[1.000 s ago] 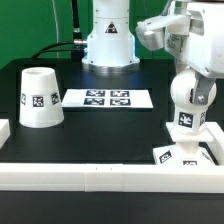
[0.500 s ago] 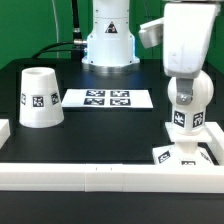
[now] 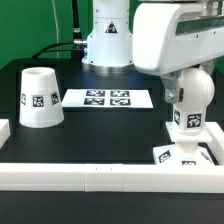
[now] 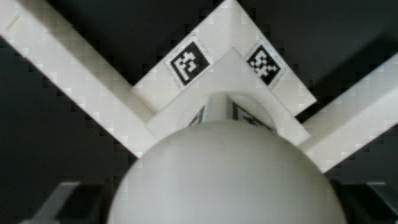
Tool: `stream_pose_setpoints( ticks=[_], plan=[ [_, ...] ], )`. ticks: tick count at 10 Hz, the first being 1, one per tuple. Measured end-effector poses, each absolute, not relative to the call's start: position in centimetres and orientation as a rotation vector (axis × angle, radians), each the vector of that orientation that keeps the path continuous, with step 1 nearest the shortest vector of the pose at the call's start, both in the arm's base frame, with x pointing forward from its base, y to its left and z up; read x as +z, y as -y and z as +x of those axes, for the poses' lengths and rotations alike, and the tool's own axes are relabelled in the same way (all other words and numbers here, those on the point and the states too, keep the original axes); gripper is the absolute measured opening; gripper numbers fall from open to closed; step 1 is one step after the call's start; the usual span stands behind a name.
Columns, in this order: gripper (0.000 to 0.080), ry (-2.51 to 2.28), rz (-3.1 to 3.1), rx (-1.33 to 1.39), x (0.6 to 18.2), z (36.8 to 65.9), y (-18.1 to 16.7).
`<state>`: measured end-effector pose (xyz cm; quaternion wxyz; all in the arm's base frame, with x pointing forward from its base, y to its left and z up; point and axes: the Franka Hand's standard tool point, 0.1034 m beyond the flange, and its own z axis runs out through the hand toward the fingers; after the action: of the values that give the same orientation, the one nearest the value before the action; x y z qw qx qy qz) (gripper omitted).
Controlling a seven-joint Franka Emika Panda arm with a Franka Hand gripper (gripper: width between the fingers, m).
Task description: Assemble lamp
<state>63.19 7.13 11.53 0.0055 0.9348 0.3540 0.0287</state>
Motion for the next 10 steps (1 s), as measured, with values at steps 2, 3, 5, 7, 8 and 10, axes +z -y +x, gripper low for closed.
stream_pose_setpoints(
  ticks=[2,3,5,7,8,10],
  plan=[
    [0.0578,-0.953,2.984,0.092,11.55,63.20,-7.14],
    [0.0578,-0.820,3.028,0.093,11.58,63.20,-7.17],
    [0.0578,-0.473,3.128,0.099,11.66,63.19,-7.45],
    [0.0578,-0.172,3.167,0.099,11.79,63.25,-7.77],
    [0.0578,-0.008,3.175,0.097,11.81,63.28,-7.81],
    [0.0579,0.329,3.165,0.084,11.69,63.17,-8.06]
  ],
)
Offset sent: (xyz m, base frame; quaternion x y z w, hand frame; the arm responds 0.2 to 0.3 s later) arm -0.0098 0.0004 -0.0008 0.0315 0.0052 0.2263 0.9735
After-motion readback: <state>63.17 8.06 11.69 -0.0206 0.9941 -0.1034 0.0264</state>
